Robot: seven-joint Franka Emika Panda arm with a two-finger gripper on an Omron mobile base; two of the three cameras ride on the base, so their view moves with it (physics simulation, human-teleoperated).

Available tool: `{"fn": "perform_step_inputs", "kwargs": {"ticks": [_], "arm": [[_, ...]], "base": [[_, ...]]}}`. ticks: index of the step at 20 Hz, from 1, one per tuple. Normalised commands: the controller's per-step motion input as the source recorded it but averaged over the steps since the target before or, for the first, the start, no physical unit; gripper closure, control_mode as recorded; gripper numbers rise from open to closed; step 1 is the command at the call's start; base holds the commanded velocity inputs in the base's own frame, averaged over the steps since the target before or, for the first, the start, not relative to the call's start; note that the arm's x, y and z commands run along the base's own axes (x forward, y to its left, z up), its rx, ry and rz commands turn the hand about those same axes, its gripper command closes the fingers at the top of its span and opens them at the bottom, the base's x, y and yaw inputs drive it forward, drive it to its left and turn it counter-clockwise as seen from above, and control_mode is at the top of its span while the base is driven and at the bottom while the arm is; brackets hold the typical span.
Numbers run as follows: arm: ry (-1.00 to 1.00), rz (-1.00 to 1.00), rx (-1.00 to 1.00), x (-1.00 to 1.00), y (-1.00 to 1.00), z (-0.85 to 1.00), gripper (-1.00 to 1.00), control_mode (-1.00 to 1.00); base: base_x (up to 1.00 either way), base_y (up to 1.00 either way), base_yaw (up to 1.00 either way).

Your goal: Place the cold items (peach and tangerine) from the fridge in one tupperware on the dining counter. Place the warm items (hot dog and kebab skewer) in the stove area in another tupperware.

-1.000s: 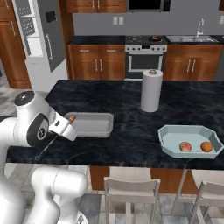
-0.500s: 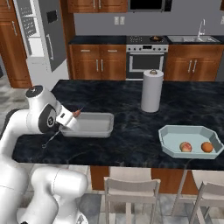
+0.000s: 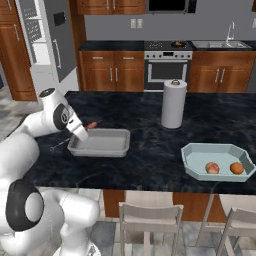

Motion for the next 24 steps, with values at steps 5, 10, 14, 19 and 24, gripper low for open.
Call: {"fn": "perform_step_inputs", "kwargs": {"ticks": [5, 10, 14, 19, 24], "arm": [[0.11, -0.21, 0.32, 0.74, 0.01, -0.34, 1.00, -1.00], [0.15, -0.08, 0.07, 0.53, 0.00, -0.61, 1.00, -1.00], [0.11, -0.06, 0.00, 0.45, 0.00, -0.62, 1.00, -1.00], [0.02, -0.05, 0.00, 0.49, -0.04, -0.44, 1.00, -1.00], [0.00, -0.05, 0.00, 0.48, -0.18, -0.37, 1.00, -1.00]], "base": [[0.00, 0.00, 0.00], [0.00, 0.00, 0.00], [0.00, 0.00, 0.00], [0.00, 0.00, 0.00], [0.00, 0.00, 0.00]]}}
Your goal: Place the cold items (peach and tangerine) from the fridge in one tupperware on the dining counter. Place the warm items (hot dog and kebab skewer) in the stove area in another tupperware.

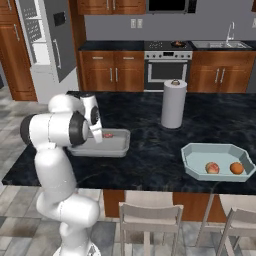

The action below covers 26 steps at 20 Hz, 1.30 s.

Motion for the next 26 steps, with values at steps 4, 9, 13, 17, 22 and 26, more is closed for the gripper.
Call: {"fn": "perform_step_inputs", "kwargs": {"ticks": [4, 9, 13, 17, 22, 26], "arm": [[0.00, -0.07, 0.00, 0.47, -0.18, -0.33, 1.00, -1.00], [0.04, -0.09, 0.00, 0.42, -0.03, -0.24, 1.00, -1.00], [0.03, -0.09, 0.00, 0.38, 0.00, -0.22, 1.00, -1.00], [0.04, -0.08, 0.00, 0.27, 0.00, -0.25, 1.00, -1.00], [0.00, -0.02, 0.00, -0.09, 0.00, -0.22, -1.00, -1.00], [-0.04, 0.00, 0.00, -0.26, -0.05, -0.06, -1.00, -1.00]], "base": [[0.00, 0.00, 0.00], [0.00, 0.00, 0.00], [0.00, 0.00, 0.00], [0.00, 0.00, 0.00], [0.00, 0.00, 0.00], [0.00, 0.00, 0.00]]}}
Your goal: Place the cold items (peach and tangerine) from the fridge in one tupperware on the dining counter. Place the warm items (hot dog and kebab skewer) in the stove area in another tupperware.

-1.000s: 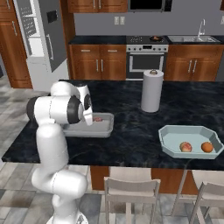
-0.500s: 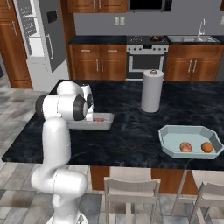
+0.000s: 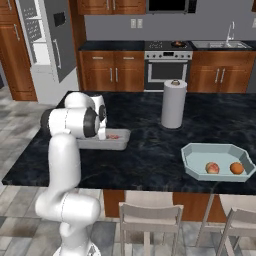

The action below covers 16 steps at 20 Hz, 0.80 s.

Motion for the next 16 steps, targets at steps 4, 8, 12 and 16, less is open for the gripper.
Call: {"fn": "perform_step_inputs", "kwargs": {"ticks": [4, 8, 12, 16], "arm": [[-0.10, -0.02, 0.00, -0.30, -0.09, 0.00, -1.00, -1.00], [-0.11, -0.06, 0.00, -0.35, -0.07, 0.10, -1.00, -1.00], [-0.11, -0.11, 0.00, -0.45, 0.00, 0.37, -1.00, -1.00], [-0.11, -0.12, 0.00, -0.48, 0.00, 0.56, -1.00, -1.00]], "base": [[0.00, 0.00, 0.00], [0.00, 0.00, 0.00], [0.00, 0.00, 0.00], [0.00, 0.00, 0.00]]}}
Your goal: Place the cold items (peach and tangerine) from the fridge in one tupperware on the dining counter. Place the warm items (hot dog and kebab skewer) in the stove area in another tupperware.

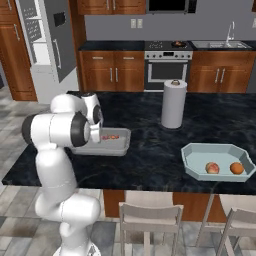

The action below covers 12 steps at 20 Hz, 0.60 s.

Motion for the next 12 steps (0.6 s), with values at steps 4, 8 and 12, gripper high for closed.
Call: {"fn": "perform_step_inputs", "kwargs": {"ticks": [4, 8, 12], "arm": [[-0.12, -0.04, 0.00, -0.48, 0.00, 0.70, -1.00, -1.00], [-0.06, 0.00, -0.01, -0.57, 0.01, 0.66, -1.00, -1.00], [0.00, 0.11, -0.12, -0.65, 0.05, 0.54, -1.00, -1.00]], "base": [[0.00, 0.00, 0.00], [0.00, 0.00, 0.00], [0.00, 0.00, 0.00]]}}
